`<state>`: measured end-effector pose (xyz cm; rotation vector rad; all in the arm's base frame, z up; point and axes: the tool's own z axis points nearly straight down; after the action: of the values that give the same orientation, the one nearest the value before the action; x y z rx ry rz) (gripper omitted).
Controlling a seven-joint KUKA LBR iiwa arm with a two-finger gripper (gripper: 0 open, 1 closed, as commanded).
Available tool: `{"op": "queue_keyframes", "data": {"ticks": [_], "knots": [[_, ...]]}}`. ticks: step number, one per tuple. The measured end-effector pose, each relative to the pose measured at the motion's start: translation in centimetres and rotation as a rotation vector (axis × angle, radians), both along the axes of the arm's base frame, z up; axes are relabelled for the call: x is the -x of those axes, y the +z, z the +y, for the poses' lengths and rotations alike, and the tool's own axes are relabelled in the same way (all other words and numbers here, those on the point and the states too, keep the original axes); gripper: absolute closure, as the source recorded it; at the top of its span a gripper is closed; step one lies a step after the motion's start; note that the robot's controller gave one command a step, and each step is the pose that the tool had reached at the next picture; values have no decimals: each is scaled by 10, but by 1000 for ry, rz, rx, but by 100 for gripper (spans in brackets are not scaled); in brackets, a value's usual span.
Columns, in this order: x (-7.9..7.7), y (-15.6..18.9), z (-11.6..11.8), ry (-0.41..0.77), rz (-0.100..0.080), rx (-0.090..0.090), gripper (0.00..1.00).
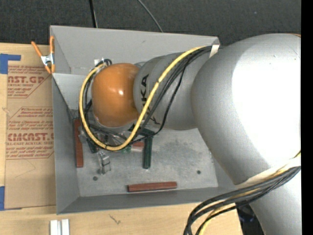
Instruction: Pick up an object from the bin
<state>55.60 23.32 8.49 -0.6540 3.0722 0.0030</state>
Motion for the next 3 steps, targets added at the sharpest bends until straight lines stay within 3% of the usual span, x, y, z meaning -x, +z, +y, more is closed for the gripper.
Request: {"op": "queue_keyframes", "data": {"ticks": [1, 2, 3], "knots": [[0, 0, 0, 0, 0, 0, 0], [-10, 26, -4, 208, 5, 2, 0], [-16, 31, -35, 350, -6, -1, 0]]}}
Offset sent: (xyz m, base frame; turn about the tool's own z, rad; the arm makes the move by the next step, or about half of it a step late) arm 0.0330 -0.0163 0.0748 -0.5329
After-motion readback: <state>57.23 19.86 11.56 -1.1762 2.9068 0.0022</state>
